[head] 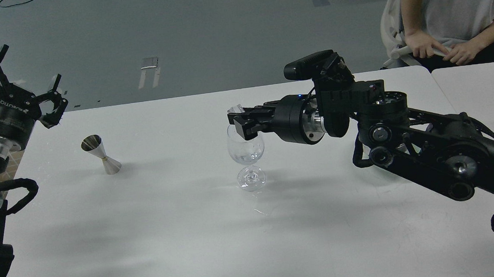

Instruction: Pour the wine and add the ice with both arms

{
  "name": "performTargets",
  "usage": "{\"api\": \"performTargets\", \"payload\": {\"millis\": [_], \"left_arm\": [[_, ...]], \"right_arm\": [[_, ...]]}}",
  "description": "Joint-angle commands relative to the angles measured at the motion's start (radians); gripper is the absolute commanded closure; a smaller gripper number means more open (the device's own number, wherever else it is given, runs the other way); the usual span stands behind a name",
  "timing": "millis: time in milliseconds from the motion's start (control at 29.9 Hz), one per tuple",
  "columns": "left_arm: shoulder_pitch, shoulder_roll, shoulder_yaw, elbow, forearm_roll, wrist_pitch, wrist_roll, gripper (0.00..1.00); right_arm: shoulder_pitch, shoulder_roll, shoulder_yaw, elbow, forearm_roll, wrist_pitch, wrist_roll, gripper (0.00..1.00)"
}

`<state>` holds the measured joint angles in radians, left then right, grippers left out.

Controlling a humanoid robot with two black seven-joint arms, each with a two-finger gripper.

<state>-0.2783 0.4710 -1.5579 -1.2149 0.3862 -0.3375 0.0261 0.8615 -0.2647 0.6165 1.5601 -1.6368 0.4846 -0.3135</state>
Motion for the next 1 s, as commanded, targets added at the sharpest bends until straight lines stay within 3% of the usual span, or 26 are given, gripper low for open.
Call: {"api": "performTargets", "payload": {"millis": [0,201,334,969], "left_arm": [[0.001,0.000,-0.001,0.000,-0.001,-0.001,0.000,0.03],[0.001,0.000,-0.001,0.000,-0.001,-0.001,0.000,0.03],[0.001,0.000,-0.001,0.000,-0.001,-0.003,0.000,0.03],[0.001,-0.002,-0.011,0.000,-0.001,-0.003,0.000,0.03]], "right_arm": [[0.001,0.002,-0.001,0.000,0.000,0.000,-0.001,0.08],[0.002,0.004,-0.001,-0.002,0.000,0.002,-0.002,0.00],[0.002,0.002,0.000,-0.003,0.002,0.003,-0.018,0.00],[0.001,0.008,0.002,-0.003,0.003,0.002,-0.009,0.00]]}}
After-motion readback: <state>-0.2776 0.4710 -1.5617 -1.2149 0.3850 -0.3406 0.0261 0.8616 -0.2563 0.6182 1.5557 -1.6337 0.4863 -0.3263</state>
